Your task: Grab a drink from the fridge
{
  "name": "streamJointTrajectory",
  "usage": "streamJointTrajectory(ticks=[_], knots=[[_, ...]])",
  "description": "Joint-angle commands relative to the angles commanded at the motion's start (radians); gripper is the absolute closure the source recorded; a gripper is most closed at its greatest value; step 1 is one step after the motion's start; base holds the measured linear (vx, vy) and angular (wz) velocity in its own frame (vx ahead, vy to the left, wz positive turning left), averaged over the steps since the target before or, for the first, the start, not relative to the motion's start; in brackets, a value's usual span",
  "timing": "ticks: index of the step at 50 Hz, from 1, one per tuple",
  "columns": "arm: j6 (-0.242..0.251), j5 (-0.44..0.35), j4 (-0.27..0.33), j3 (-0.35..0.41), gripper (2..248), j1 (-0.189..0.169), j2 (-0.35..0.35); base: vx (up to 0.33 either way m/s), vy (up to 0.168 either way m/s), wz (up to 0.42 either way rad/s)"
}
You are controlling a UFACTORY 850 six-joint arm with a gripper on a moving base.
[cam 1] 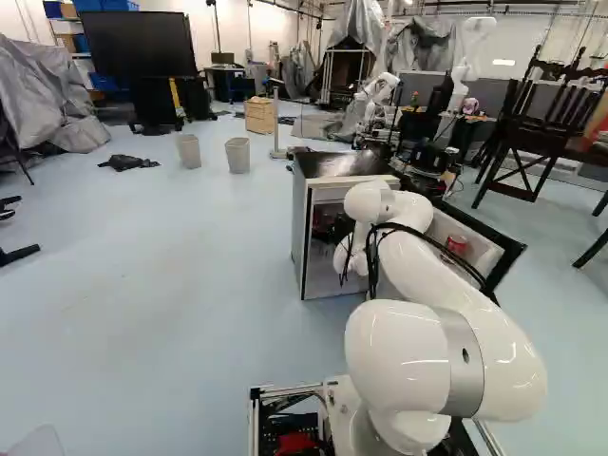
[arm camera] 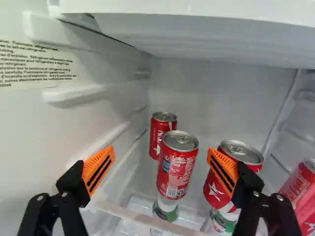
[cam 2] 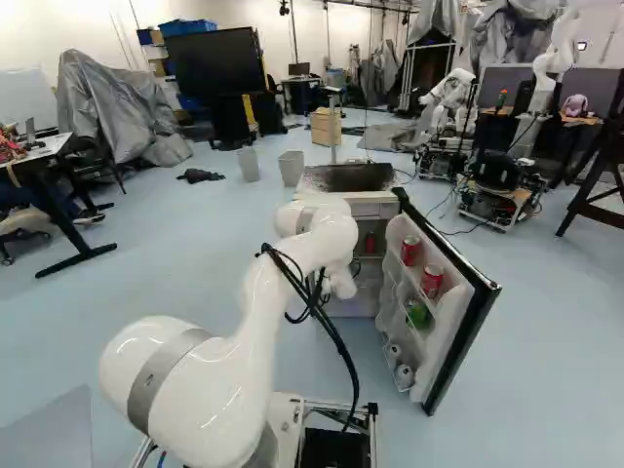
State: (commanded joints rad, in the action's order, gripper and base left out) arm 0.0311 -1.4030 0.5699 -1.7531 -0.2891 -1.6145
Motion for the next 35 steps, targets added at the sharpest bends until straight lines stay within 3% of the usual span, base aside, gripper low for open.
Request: streamJointTrajectory(ticks=[7, 8, 13, 14, 18, 19, 23, 24, 28, 29, 35], knots=[[0.000, 0.000, 0.000, -0.006, 3, 0.000, -0.003, 0.000, 0.000, 0.000], [0.000, 0.000, 0.000, -0.006, 17, 0.000, -0.003, 0.000, 0.000, 0.000], [0.000, 0.000, 0.000, -0.007, 17, 0.000, -0.004, 0.000, 0.000, 0.000], [0.000, 0.000, 0.000, -0.007, 57, 0.000, -0.004, 0.000, 0.000, 0.000], [0.000, 0.000, 0.000, -0.007, 57, 0.000, -0.004, 0.000, 0.000, 0.000], [0.000, 0.000, 0.000, -0.007, 95, 0.000, -0.004, 0.000, 0.000, 0.000], [0.000, 0.000, 0.000, -0.007, 95, 0.000, -0.004, 0.000, 0.000, 0.000], [0.000, 0.000, 0.000, -0.007, 132, 0.000, -0.004, 0.000, 0.000, 0.000], [0.000, 0.000, 0.000, -0.007, 132, 0.000, -0.004, 0.000, 0.000, 0.000], [0.000, 0.000, 0.000, -0.007, 157, 0.000, -0.004, 0.000, 0.000, 0.000], [0.000, 0.000, 0.000, -0.007, 158, 0.000, -0.004, 0.000, 0.000, 0.000]])
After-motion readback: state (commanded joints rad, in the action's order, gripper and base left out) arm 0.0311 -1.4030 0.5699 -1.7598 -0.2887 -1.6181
